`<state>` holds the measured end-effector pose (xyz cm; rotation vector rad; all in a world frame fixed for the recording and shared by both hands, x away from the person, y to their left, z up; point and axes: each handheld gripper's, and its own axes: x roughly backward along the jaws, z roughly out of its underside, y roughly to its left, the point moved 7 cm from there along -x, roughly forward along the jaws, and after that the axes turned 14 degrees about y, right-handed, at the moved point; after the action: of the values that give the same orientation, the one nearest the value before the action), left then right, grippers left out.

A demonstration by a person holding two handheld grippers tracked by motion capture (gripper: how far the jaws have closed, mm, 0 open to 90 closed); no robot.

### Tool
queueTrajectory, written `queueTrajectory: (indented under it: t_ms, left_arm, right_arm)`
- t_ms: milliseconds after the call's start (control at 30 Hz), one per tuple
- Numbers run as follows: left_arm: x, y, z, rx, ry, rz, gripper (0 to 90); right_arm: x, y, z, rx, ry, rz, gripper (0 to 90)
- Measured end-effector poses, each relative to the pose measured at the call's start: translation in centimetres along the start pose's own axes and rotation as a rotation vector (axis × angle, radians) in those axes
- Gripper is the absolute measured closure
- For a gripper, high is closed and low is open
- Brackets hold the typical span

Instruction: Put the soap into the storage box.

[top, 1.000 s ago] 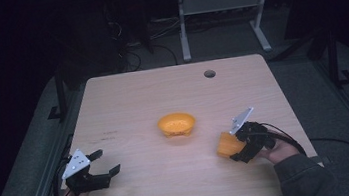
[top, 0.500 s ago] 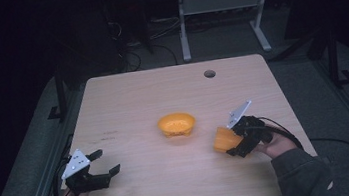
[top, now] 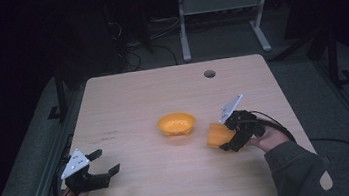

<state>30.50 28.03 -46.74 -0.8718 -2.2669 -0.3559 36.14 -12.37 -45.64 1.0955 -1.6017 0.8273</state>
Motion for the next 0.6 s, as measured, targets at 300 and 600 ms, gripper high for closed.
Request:
queueTrajectory:
  t_ms: [300,600]
  left_arm:
    - [0.0,0.0,0.0,0.008,-0.002,0.001,14.3]
    - [0.0,0.0,0.0,0.007,-0.001,0.0,14.3]
  right_arm:
    - [0.3,-0.5,-1.3,0.02,-0.006,0.007,20.6]
    - [0.3,-0.9,-2.0,0.033,-0.007,0.001,20.6]
